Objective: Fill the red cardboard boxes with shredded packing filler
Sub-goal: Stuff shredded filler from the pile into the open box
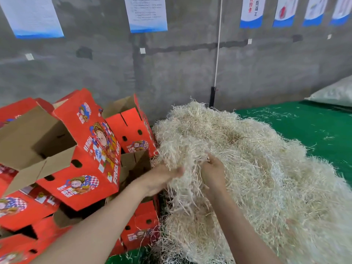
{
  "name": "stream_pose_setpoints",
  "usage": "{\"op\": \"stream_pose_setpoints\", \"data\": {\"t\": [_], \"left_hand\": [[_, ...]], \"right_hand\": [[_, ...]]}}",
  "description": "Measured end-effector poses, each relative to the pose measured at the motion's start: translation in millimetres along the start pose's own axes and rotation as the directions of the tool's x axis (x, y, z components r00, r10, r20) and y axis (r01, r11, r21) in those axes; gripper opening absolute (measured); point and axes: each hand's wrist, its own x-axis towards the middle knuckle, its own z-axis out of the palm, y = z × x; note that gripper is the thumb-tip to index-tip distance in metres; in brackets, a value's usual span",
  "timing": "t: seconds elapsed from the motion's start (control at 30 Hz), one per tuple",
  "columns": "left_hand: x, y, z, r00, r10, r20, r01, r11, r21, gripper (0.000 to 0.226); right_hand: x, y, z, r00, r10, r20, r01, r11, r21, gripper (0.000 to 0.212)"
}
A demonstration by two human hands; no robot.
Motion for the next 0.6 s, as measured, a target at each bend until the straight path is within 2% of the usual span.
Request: {"op": "stream_pose_setpoints", "data": {"t": [0.03,0.07,0.13,0.2,0.23,0.27,0.3,0.33,0.37,0.4,0.43,0.47,0.53,0.57,0.6], "left_hand": [[0,-4,10,0.999,-0.023,0.025,0.023,1.000,-0.008,0.148],[2,-6,18,0.999,-0.042,-0.019,0.042,0.999,-0.015,0.148],[7,-8,26,0.982,-0.064,-0.177,0.066,0.998,0.004,0.120],[10,-5,20,0.948,-0.017,-0.317,0.038,0.997,0.061,0.086],[10,-2,15,0.937,0.006,-0.348,0.014,0.998,0.056,0.081],[11,0,10,0.934,0.019,-0.356,-0.015,1.000,0.014,0.081],[10,4,8,0.936,0.026,-0.351,-0.037,0.999,-0.023,0.082],[9,8,6,0.941,0.005,-0.340,-0.032,0.997,-0.073,0.076],[6,14,7,0.947,-0.007,-0.321,-0.043,0.988,-0.146,0.061],[3,19,9,0.953,-0.022,-0.303,-0.047,0.974,-0.220,0.037],[-3,25,15,0.964,-0.034,-0.265,-0.045,0.957,-0.287,0.017],[-5,27,18,0.967,-0.024,-0.252,-0.066,0.936,-0.345,0.027],[-7,30,23,0.970,0.034,-0.239,-0.145,0.873,-0.466,0.056],[-11,33,28,0.965,0.058,-0.255,-0.192,0.818,-0.542,0.061],[-18,33,29,0.955,0.086,-0.283,-0.246,0.763,-0.598,0.058]], "right_hand": [[-4,-4,3,1.000,-0.008,0.014,0.009,0.998,-0.062,0.053],[-8,-7,4,0.998,-0.038,0.043,0.044,0.985,-0.165,0.054],[-13,-22,-6,0.976,-0.103,0.190,0.170,0.909,-0.379,0.059],[-10,-49,-32,0.898,-0.060,0.435,0.331,0.745,-0.579,0.056],[-8,-65,-45,0.864,-0.019,0.504,0.395,0.647,-0.652,0.049],[-5,-78,-57,0.861,-0.024,0.507,0.426,0.577,-0.696,0.042],[0,-86,-63,0.879,-0.110,0.464,0.437,0.575,-0.691,0.035],[5,-89,-64,0.894,-0.264,0.361,0.443,0.632,-0.636,0.027],[12,-87,-61,0.892,-0.399,0.211,0.447,0.719,-0.532,0.017],[16,-84,-51,0.893,-0.440,0.093,0.437,0.800,-0.412,0.012],[18,-78,-39,0.907,-0.418,0.056,0.413,0.851,-0.325,0.021],[20,-69,-28,0.925,-0.372,0.080,0.378,0.873,-0.308,0.032],[22,-47,-16,0.953,-0.260,0.157,0.303,0.855,-0.422,0.052],[21,-38,-15,0.959,-0.210,0.189,0.275,0.844,-0.460,0.059],[19,-30,-18,0.959,-0.159,0.235,0.250,0.865,-0.435,0.062]]}}
